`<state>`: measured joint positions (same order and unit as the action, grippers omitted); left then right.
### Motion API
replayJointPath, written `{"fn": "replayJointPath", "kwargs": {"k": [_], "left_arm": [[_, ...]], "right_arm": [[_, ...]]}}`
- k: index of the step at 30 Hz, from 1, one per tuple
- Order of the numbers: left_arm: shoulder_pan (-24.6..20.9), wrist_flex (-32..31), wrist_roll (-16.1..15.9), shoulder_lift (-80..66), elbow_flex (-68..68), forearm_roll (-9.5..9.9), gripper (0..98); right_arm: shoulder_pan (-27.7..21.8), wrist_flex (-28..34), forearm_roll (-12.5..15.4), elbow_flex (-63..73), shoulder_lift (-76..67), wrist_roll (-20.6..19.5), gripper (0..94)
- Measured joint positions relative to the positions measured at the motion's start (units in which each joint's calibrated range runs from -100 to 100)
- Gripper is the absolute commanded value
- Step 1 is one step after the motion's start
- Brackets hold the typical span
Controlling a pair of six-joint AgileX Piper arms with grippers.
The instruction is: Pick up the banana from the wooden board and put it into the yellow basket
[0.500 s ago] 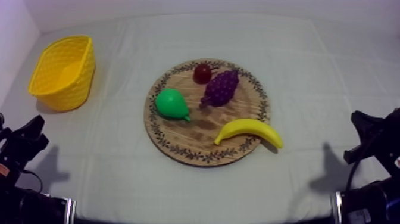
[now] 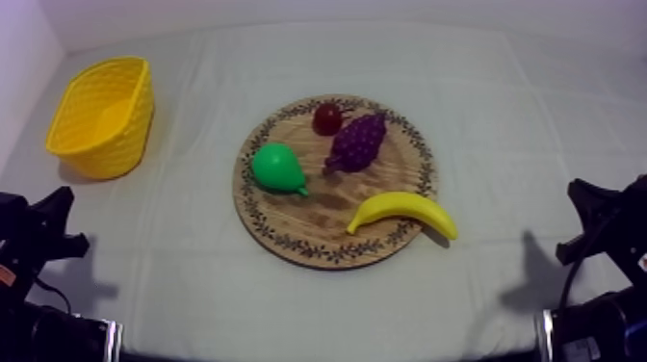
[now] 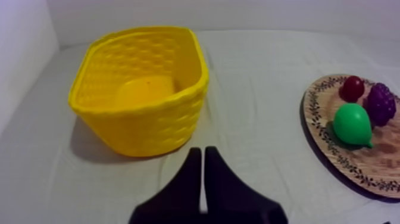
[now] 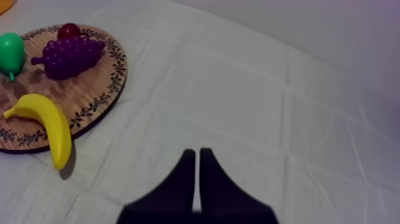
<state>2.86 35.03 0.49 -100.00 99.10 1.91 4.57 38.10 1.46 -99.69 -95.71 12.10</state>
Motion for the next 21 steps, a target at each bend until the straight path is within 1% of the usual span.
{"fn": "replayJointPath", "kwargs": {"k": [7,11,13,18,21], "left_arm": [[-0.2,1.3,-0.8,0.4,-0.8,-0.06,0.3],[1.0,1.8,-0.8,4.5,-5.2,0.18,0.2],[2.0,2.3,-0.9,7.9,-9.1,0.58,0.2],[3.9,4.2,-2.1,17.0,-20.8,0.88,0.2],[6.3,5.8,-2.5,22.7,-29.1,2.02,0.3]], "right_arm": [[0.0,0.0,0.0,0.0,0.0,0.0,0.5],[0.0,0.1,0.0,0.0,0.0,0.0,0.5],[0.0,0.1,0.0,0.0,0.0,0.0,0.5],[0.0,0.1,0.0,0.0,0.0,0.0,0.5],[0.0,0.1,0.0,0.0,0.0,0.0,0.5]]}}
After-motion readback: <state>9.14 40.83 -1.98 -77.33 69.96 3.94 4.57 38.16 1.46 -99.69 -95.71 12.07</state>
